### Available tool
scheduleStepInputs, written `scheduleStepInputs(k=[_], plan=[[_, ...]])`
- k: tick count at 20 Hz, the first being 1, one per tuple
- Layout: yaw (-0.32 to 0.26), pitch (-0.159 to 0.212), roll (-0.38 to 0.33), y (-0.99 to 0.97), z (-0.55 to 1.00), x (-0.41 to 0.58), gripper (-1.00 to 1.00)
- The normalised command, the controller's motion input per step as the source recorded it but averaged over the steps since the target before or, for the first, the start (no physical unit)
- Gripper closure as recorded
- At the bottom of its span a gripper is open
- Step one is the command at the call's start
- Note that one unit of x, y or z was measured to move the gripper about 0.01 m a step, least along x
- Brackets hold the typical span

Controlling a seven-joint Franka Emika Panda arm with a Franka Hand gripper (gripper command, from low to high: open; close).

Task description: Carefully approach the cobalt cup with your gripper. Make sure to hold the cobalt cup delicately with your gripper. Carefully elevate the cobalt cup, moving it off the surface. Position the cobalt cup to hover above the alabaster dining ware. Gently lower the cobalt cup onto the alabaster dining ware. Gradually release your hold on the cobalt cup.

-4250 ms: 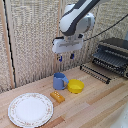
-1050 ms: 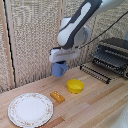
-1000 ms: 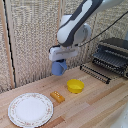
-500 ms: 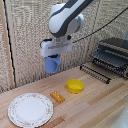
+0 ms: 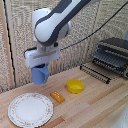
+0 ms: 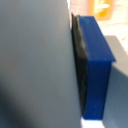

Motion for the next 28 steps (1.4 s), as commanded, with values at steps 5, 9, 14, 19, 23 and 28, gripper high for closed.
scheduleStepInputs(k=[5,9,14,19,23,28], plan=[[0.017,-0.001,0.000,0.30,-0.43,0.000,1.00],[0.012,0.000,0.000,0.20,-0.48,0.045,1.00],[0.003,0.000,-0.002,0.23,-0.37,0.079,1.00],[0.003,0.000,-0.009,0.22,-0.24,0.057,1.00],[0.011,0.000,0.000,0.03,-0.03,0.001,1.00],[0.001,0.000,0.000,0.02,0.00,0.000,-1.00]])
